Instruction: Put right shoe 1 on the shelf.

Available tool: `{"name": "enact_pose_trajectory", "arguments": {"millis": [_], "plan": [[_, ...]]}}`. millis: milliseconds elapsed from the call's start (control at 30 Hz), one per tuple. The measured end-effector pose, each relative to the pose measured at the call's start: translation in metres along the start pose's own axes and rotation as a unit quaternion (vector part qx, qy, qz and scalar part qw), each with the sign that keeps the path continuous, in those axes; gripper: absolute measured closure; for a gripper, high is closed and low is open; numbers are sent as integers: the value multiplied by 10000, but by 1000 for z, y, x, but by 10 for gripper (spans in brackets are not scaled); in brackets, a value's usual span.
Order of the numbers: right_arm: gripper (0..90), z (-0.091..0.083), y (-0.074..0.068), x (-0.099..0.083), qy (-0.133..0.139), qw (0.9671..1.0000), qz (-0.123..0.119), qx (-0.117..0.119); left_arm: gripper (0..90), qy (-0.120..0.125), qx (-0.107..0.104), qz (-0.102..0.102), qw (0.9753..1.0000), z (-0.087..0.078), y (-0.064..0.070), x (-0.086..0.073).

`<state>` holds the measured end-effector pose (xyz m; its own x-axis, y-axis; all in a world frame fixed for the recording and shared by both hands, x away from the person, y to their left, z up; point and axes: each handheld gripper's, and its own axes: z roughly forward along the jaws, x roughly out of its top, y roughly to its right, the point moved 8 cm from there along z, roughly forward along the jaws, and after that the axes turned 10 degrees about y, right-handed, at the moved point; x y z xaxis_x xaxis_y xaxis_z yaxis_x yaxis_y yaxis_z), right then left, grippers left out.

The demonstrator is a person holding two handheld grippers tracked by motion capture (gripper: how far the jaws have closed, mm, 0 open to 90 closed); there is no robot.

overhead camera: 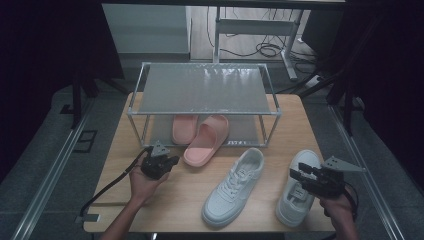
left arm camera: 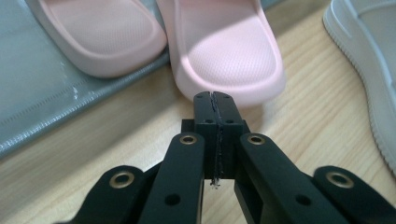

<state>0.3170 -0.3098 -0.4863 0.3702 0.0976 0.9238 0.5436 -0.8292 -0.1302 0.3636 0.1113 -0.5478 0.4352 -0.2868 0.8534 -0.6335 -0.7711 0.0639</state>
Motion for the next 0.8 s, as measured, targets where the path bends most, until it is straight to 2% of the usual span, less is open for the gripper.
{"name": "enact_pose_trajectory", "arguments": {"millis": [167,267,567,800], "plan": [[517,1,0,-1,-8,10000,10,-6,900,-82,-105,91,9999,3,1,-6],[517,1,-1,-1,-12,10000,13,-1,900,-144,-135,221,9996,6,3,-7],[517,1,0,-1,0,10000,11,-6,899,-222,-352,487,9979,15,14,-3],[518,1,0,-1,-7,10000,13,-5,899,-373,-406,633,9965,27,20,-4]]}}
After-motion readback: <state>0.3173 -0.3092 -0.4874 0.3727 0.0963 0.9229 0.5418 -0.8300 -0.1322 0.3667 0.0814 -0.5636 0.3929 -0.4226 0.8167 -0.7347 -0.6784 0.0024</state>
